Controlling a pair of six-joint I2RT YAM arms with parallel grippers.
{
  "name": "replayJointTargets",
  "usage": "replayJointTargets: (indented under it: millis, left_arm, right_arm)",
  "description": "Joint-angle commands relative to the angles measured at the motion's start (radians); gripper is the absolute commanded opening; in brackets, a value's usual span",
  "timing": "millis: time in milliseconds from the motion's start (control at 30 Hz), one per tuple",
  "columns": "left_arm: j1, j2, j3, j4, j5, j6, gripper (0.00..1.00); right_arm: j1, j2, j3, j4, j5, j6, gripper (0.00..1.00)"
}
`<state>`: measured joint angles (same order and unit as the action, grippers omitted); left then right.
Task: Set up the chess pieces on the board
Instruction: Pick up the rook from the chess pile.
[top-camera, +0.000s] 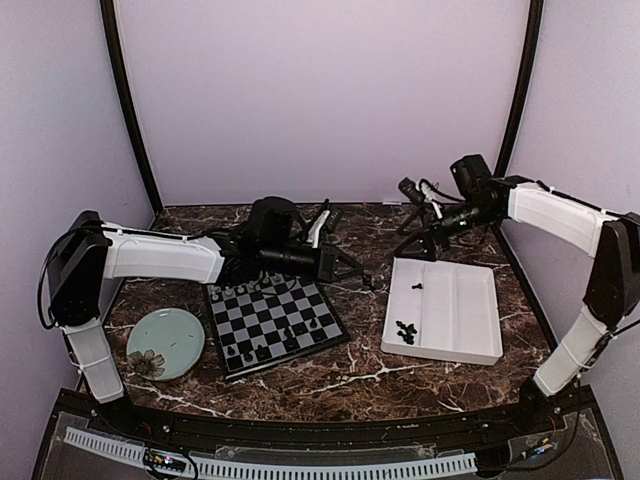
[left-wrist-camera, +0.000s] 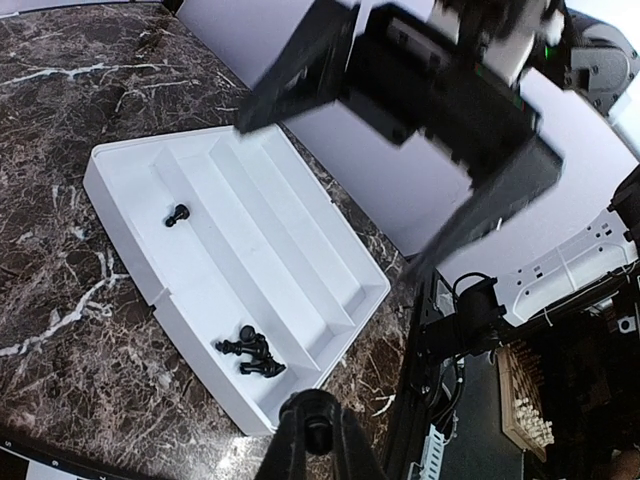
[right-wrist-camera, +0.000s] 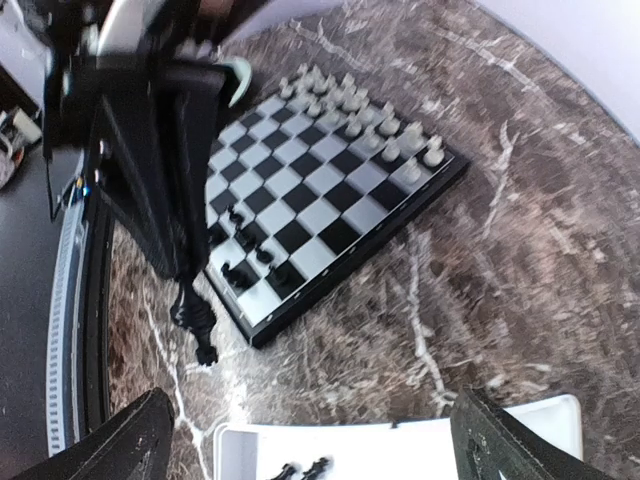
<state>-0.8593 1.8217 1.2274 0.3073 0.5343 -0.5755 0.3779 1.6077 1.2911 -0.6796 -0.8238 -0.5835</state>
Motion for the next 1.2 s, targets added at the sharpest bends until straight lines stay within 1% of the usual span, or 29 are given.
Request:
replayJointTargets:
  millis: [0,33,67,100,133,167,200,233,400,500,667,733,900,1000,1100,1167]
  left_arm:
    - [0.002,-0.069,-0.006,0.033,0.014,0.021,0.00]
    - [0.002,-0.068,-0.005,0.044,0.024,0.018,0.00]
    - [0.002,-0.064,-0.004,0.048,0.036,0.017,0.00]
    - [0.002,-0.063,-0.004,0.059,0.041,0.011,0.00]
    - [0.002,-0.061,-0.003,0.062,0.051,0.009,0.00]
    - [0.003,-0.060,-0.001,0.068,0.055,0.005,0.00]
    - [0.002,-0.059,0.000,0.070,0.064,0.003,0.00]
    - [0.003,-0.059,0.001,0.074,0.066,0.001,0.00]
    - [0.002,-0.058,0.003,0.087,0.090,-0.005,0.00]
    - [0.003,-0.054,0.007,0.093,0.097,-0.010,0.00]
    - [0.003,-0.045,0.012,0.111,0.118,-0.025,0.00]
    - [0.002,-0.041,0.013,0.114,0.120,-0.029,0.00]
    - [0.003,-0.033,0.014,0.125,0.117,-0.035,0.00]
    - [0.003,-0.028,0.015,0.130,0.113,-0.036,0.00]
    - [0.003,-0.024,0.015,0.136,0.108,-0.040,0.00]
    - [0.002,-0.019,0.016,0.140,0.107,-0.043,0.00]
  right_arm:
    - [-0.140,0.017,0.104,0.016,-0.279,0.211,0.98]
    - [-0.139,0.052,0.135,-0.085,-0.330,0.141,0.98]
    - [-0.121,0.110,0.179,-0.225,-0.361,0.018,0.91]
    - [-0.098,0.146,0.219,-0.339,-0.340,-0.102,0.82]
    - [-0.077,0.168,0.244,-0.405,-0.316,-0.205,0.72]
    - [-0.061,0.179,0.237,-0.437,-0.293,-0.260,0.65]
    - [-0.047,0.178,0.219,-0.447,-0.278,-0.296,0.62]
    - [-0.034,0.170,0.195,-0.439,-0.264,-0.315,0.60]
    - [0.051,0.112,0.098,-0.308,-0.173,-0.265,0.59]
    - [0.089,0.118,0.096,-0.290,-0.151,-0.251,0.58]
    - [0.110,0.154,0.119,-0.285,-0.158,-0.233,0.54]
    - [0.114,0.162,0.126,-0.290,-0.165,-0.233,0.50]
    - [0.124,0.168,0.135,-0.304,-0.181,-0.240,0.36]
    - [0.128,0.169,0.136,-0.319,-0.183,-0.250,0.32]
    - [0.132,0.173,0.140,-0.339,-0.188,-0.265,0.26]
    - [0.134,0.174,0.144,-0.347,-0.192,-0.271,0.18]
